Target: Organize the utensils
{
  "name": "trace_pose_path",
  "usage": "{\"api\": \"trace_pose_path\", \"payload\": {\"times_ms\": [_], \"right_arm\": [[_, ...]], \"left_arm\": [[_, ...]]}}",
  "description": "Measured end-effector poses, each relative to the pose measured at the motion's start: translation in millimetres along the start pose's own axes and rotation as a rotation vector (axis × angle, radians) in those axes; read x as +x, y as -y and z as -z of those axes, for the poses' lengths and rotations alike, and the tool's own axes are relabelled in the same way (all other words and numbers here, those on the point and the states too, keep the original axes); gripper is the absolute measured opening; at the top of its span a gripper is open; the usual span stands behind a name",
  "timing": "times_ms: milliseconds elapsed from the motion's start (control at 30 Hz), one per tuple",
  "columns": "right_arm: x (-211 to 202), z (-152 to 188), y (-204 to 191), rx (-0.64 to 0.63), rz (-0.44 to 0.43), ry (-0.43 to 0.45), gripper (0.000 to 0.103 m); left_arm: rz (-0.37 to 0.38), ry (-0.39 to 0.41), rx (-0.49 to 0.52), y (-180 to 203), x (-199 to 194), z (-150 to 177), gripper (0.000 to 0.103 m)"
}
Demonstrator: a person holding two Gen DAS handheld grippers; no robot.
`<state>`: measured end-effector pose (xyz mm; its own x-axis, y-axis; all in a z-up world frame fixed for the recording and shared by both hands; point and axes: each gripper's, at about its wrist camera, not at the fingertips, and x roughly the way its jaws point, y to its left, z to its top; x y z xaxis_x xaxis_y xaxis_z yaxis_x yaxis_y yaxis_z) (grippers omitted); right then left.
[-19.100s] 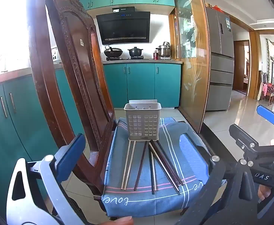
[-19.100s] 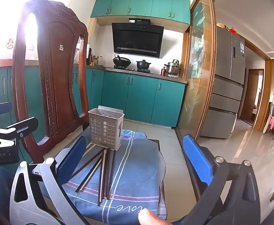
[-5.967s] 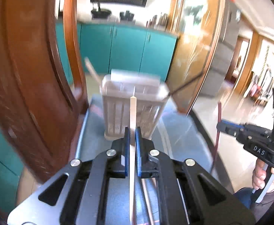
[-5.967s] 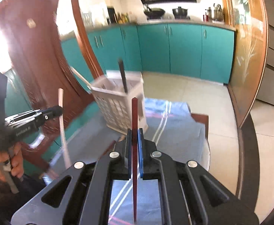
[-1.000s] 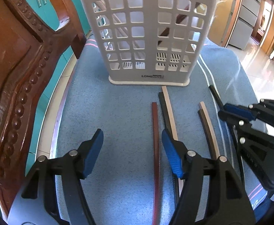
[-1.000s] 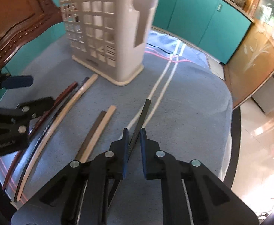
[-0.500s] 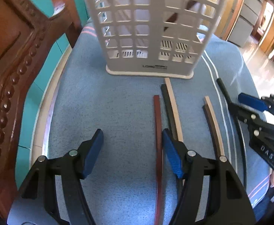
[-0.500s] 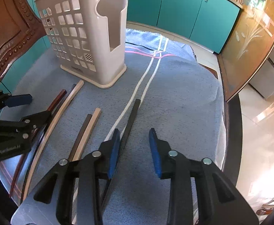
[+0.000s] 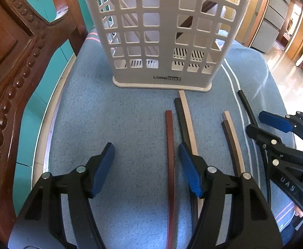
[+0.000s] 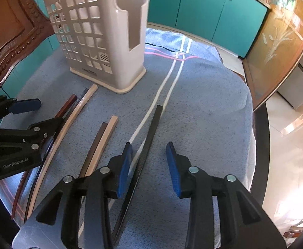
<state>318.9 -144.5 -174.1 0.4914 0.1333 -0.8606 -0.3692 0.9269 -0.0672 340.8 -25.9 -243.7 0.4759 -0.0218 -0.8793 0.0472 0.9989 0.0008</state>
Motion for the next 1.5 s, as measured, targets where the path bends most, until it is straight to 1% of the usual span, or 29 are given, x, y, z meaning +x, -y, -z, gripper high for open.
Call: {"api": "trace_pose_path", "payload": {"times_ms": [33, 100, 200, 300, 367, 433, 533, 667, 767, 833, 1000, 1100, 1200, 1300, 1367, 1400, 1433, 1467, 1500], "right_arm": [[0.1, 0.3, -2.7, -0.012, -0.013, 0.002, 0.025], [-1.0, 1.4, -9.3, -0.04, -0.035, 0.003, 0.014], [-4.8, 4.9, -21.0, -0.11, -0.028, 0.011, 0.012], [-7.0, 6.0, -19.5, -0.119, -0.022, 0.004, 0.012], [-7.3, 5.0, -15.4, -0.092, -0.012, -0.002, 0.014], [-7.3, 4.3, -10.3, -0.056, 0.001, -0.002, 0.024], [-7.6, 3.8, -4.1, -0.02, 0.013, -0.005, 0.031], [-5.4, 2.7, 0.1, 0.001, 0.016, -0.005, 0.034], [-4.3, 1.9, 1.4, 0.016, 0.02, -0.004, 0.037], [-3.8, 2.0, 0.8, 0.02, 0.029, -0.002, 0.042], [0.2, -0.2, 3.3, 0.036, 0.029, 0.0, 0.043], [1.7, -0.9, 5.8, 0.058, 0.014, -0.001, 0.043], [3.6, -2.0, 8.5, 0.078, 0.0, -0.002, 0.043], [5.3, -3.3, 7.3, 0.074, 0.003, -0.001, 0.043], [6.0, -3.7, 8.2, 0.078, -0.01, -0.003, 0.041], [6.1, -4.1, 7.6, 0.082, -0.017, -0.004, 0.036], [5.7, -4.4, 7.9, 0.087, -0.026, -0.004, 0.028], [5.3, -4.5, 8.1, 0.092, -0.033, -0.003, 0.025], [4.9, -4.5, 7.8, 0.094, -0.042, -0.003, 0.017]], "left_arm": [[0.0, -0.001, -0.002, 3.2, -0.9, -1.6, 0.066], [-0.001, -0.001, -0.001, 9.1, 1.9, -6.6, 0.066], [0.002, -0.003, 0.002, 5.4, 3.4, -6.8, 0.066], [-0.001, -0.009, 0.002, 3.4, 2.8, -6.2, 0.066], [-0.004, -0.008, 0.003, 2.6, 2.1, -4.8, 0.066], [-0.008, -0.007, 0.003, 2.9, 2.1, -5.1, 0.067], [-0.015, -0.004, 0.007, 2.5, 3.0, -5.6, 0.068], [-0.028, 0.001, 0.014, 6.3, 2.1, -6.6, 0.069], [-0.037, 0.003, 0.012, 7.2, 2.2, -7.1, 0.072], [-0.038, 0.003, 0.007, 7.0, 2.6, -7.8, 0.075], [-0.04, 0.007, 0.002, 5.7, 5.2, -9.2, 0.076], [-0.039, 0.008, 0.004, 6.3, 4.7, -9.7, 0.075], [-0.015, 0.006, -0.003, 6.5, 4.6, -9.9, 0.068], [-0.008, 0.01, 0.008, 11.8, 3.0, -10.2, 0.061], [0.002, 0.012, 0.015, 15.8, 2.2, -10.5, 0.056], [0.011, 0.011, 0.017, 17.3, 1.8, -10.8, 0.051], [0.02, 0.011, 0.017, 18.5, 1.6, -11.4, 0.048], [0.024, 0.012, 0.016, 19.8, 1.1, -11.8, 0.046], [0.028, 0.017, 0.012, 21.3, 0.1, -11.5, 0.037]]}}
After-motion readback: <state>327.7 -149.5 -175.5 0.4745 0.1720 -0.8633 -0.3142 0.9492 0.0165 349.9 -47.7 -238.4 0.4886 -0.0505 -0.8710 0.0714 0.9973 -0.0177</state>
